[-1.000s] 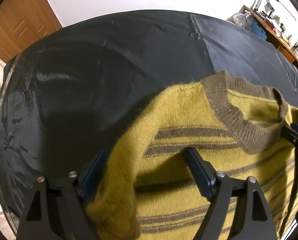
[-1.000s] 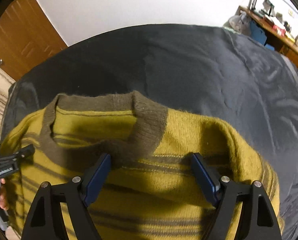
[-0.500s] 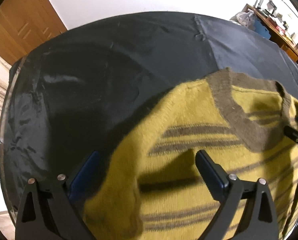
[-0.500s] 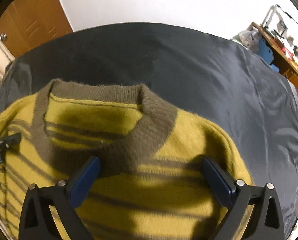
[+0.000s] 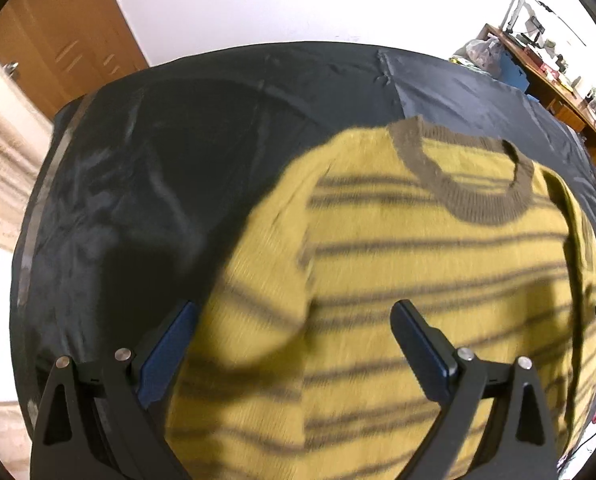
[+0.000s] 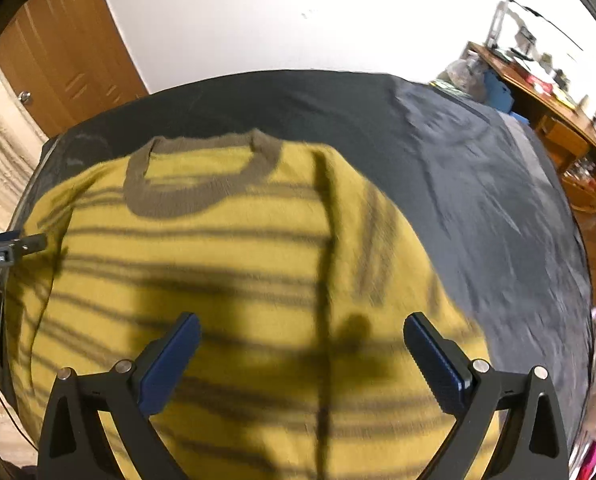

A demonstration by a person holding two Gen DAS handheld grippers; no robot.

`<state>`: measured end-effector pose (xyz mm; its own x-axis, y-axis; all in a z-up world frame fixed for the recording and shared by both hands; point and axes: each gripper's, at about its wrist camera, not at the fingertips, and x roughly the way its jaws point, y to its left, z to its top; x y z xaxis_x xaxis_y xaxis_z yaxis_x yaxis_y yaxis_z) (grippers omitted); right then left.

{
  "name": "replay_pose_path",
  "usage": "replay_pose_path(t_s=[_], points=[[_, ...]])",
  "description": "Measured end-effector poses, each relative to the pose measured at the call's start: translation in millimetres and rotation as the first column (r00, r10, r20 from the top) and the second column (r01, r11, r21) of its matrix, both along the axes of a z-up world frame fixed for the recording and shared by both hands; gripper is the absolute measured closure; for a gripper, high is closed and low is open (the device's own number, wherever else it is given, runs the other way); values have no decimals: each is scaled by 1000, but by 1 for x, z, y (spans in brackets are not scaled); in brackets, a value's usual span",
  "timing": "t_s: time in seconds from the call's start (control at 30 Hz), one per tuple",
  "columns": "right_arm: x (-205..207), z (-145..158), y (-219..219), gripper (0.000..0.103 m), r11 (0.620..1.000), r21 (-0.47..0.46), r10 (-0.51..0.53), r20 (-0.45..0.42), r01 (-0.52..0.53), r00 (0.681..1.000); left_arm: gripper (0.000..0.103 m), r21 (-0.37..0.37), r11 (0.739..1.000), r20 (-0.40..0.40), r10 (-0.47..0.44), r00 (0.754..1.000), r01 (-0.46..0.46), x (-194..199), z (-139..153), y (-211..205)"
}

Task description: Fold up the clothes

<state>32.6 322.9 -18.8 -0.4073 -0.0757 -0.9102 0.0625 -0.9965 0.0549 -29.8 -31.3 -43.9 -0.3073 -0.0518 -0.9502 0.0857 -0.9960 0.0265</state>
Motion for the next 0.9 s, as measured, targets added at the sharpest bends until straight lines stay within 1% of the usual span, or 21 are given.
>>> replay_pose_path(t_s=[0.13,0.23,0.33,0.47,0.53,0.63,0.8,0.9], points=[[23,1,18,0,999,-15,-34,11,35,999,4,-8,999,12,46,999,-46,35,-2,-14],[43,-4,22,0,998,-30,-61,24,61,998,4,-30,996,32,83,996,-82,63,-6,-25],[62,-8,25,0,996,-47,-75,38,77,996,4,-36,992,44,125,991,-124,94,-12,-37],[82,-8,19,0,996,-60,-64,39,67,997,4,-13,988,57,153,987,-153,124,-16,-44],[89,-9,14,0,997,-59,-52,38,55,998,4,22,988,50,150,987,-151,136,-15,-41],[97,-10,6,0,998,-54,-34,39,36,999,4,56,988,52,140,989,-143,149,-14,-34],[108,-13,-7,0,1000,-30,-4,43,5,999,4,37,994,63,103,993,-105,155,-25,-15],[112,-17,-11,0,1000,-21,1,48,0,999,4,31,994,72,107,992,-109,151,-33,-14]])
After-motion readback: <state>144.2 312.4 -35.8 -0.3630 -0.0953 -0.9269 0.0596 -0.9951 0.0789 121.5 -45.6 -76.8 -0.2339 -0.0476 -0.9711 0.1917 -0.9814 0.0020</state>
